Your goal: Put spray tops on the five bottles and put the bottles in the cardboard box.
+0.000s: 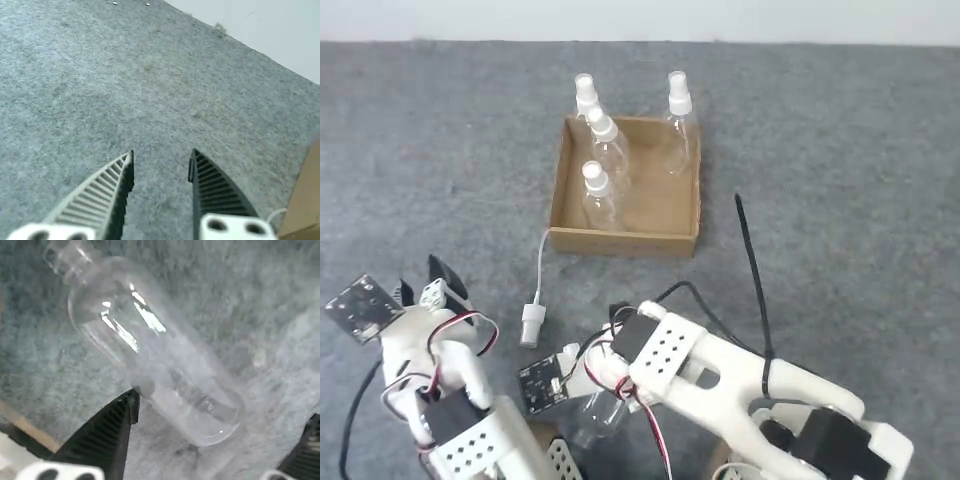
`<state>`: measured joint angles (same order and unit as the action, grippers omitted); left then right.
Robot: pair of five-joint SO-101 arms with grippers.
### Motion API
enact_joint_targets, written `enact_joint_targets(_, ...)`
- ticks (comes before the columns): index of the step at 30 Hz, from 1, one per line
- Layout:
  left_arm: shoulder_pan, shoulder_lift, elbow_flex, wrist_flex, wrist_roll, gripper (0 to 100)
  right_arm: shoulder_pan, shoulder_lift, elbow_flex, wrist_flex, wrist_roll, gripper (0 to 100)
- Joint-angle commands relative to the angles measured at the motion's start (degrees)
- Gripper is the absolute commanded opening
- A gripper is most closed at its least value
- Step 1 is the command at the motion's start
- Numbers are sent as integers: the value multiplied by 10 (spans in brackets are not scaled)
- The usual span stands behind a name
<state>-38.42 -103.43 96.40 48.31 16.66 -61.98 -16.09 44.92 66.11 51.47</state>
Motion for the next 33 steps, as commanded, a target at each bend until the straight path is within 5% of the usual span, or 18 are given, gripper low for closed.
enact_joint_targets(1, 2, -10, -7, -19, 4, 171, -8, 14, -5, -19, 12, 427)
enact_joint_targets(7, 2, -10, -7, -19, 4, 171, -7, 39, -5, -19, 15, 416)
enact_joint_targets(14, 2, -10, -7, -19, 4, 171, -5, 46, -4, -19, 46, 210)
enact_joint_targets(22, 3, -10, -2, -19, 4, 171, -4, 44, -4, -15, 47, 143)
enact_joint_targets(33, 3, -10, -2, -19, 4, 171, 112, 42, -59, 103, 47, 118)
